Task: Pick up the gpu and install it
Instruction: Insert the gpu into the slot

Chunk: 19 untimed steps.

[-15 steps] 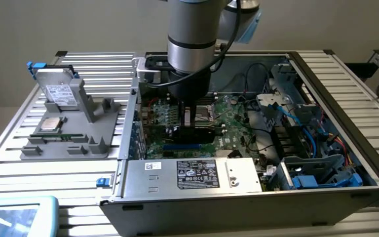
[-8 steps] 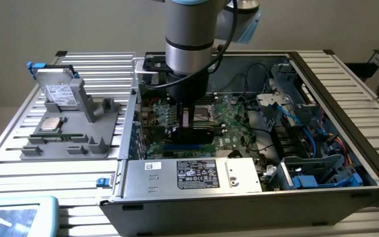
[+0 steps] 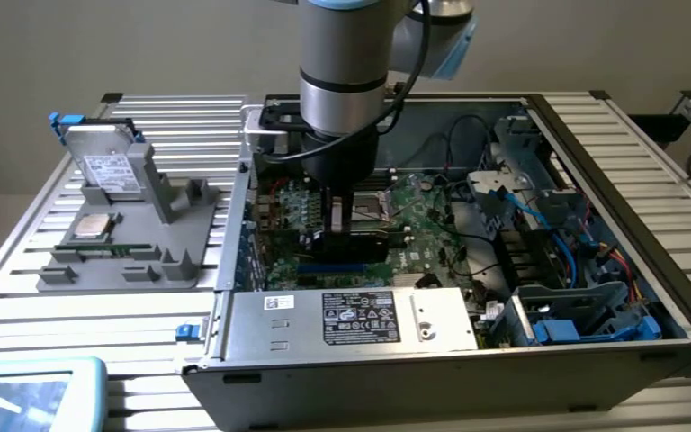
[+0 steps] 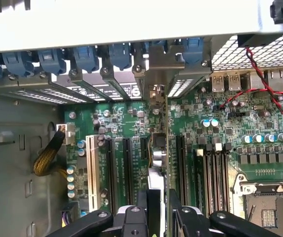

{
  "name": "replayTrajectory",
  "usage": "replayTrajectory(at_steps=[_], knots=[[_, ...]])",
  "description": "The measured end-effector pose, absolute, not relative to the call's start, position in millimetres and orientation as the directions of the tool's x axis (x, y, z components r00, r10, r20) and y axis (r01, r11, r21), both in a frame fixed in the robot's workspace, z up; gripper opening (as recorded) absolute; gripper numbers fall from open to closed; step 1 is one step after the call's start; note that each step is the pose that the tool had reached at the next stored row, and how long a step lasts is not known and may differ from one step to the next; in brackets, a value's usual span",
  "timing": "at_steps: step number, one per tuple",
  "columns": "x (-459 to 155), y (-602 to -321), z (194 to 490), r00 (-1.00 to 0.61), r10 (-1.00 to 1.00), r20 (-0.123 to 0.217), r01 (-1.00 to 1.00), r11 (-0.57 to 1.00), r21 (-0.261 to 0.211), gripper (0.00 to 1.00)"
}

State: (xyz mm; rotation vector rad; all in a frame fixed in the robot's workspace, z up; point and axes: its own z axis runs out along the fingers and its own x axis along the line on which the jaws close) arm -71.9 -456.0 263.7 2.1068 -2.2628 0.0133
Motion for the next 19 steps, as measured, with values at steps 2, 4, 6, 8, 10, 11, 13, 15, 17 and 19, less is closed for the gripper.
replayTrajectory(at_steps=[2,4,6,8,10,11,13,15,17,19], knots=[[-71.9,-456.0,263.7,-0.071,-0.997,0.042,-0.997,0.073,0.028,0.27],[-71.9,-456.0,263.4,-0.071,-0.997,0.042,-0.997,0.073,0.028,0.27],[-72.0,-456.0,262.9,-0.072,-0.997,0.042,-0.997,0.073,0.028,0.27],[-72.0,-456.0,262.2,-0.072,-0.997,0.041,-0.997,0.073,0.027,0.27],[-72.0,-456.0,261.2,-0.072,-0.997,0.039,-0.997,0.073,0.026,0.27],[-72.0,-456.0,261.0,-0.072,-0.997,0.038,-0.997,0.073,0.026,0.27],[-72.0,-456.0,260.8,-0.072,-0.997,0.036,-0.997,0.073,0.026,0.27],[-72.1,-456.1,260.1,-0.072,-0.997,0.034,-0.997,0.073,0.026,0.27],[-72.2,-456.1,259.6,-0.072,-0.997,0.034,-0.997,0.073,0.026,0.27],[-72.2,-456.1,259.6,-0.072,-0.997,0.034,-0.997,0.073,0.026,0.27]])
